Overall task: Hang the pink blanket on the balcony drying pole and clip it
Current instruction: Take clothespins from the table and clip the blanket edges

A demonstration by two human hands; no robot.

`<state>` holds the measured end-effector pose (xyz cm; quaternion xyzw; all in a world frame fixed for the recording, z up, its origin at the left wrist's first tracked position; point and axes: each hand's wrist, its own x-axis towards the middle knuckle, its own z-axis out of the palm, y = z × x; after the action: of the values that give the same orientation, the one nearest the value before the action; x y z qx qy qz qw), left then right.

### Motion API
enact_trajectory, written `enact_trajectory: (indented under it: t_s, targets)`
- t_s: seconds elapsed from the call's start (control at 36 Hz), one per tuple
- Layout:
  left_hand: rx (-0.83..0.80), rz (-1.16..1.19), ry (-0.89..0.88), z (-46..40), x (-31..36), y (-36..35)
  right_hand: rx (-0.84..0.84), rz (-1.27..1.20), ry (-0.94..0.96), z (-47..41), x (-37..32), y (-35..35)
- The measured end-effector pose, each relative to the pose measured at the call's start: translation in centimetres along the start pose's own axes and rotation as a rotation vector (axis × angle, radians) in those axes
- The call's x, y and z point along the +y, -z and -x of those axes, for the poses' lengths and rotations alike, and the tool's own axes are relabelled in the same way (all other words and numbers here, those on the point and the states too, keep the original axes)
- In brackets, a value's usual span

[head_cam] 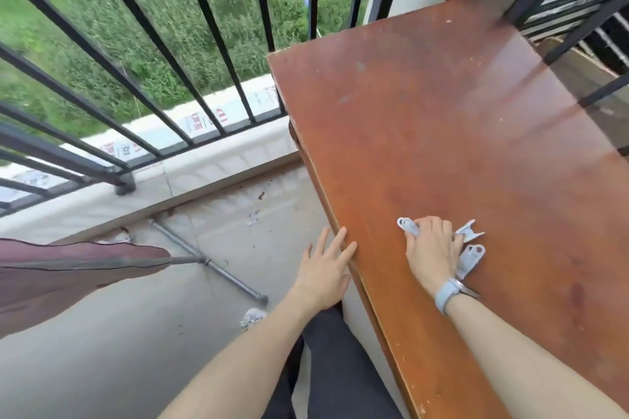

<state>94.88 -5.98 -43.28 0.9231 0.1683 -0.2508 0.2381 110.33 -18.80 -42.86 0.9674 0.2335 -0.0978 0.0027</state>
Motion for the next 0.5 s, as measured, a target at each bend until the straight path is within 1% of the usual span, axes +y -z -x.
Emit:
enact_trajectory:
  t_s: [0.08, 0.17, 0.28, 0.36, 0.5]
  targets:
    - [0.093, 0.177, 0.169, 1.3, -1.3, 0.8, -0.014, -0.064, 0.046, 0.5, -1.9, 0.4]
    - [0.255, 0.393, 0.386, 3.5, -4.0, 1.3, -0.031, -0.222, 0.125, 1.2, -5.8, 0.8]
    - [0.483, 0.496, 0.631, 7.9, -9.1, 0.9, -0.121, -0.401, 0.306, 2.7, -13.2, 2.0]
    - [0.617, 0.539, 0.796, 12.2, -12.8, 0.5, -0.235, -0.476, 0.429, 4.4, -18.8, 2.5]
    - [0.859, 0.581, 1.015, 18.7, -17.9, 1.2, -0.460, -0.598, 0.607, 7.4, -27.5, 2.4]
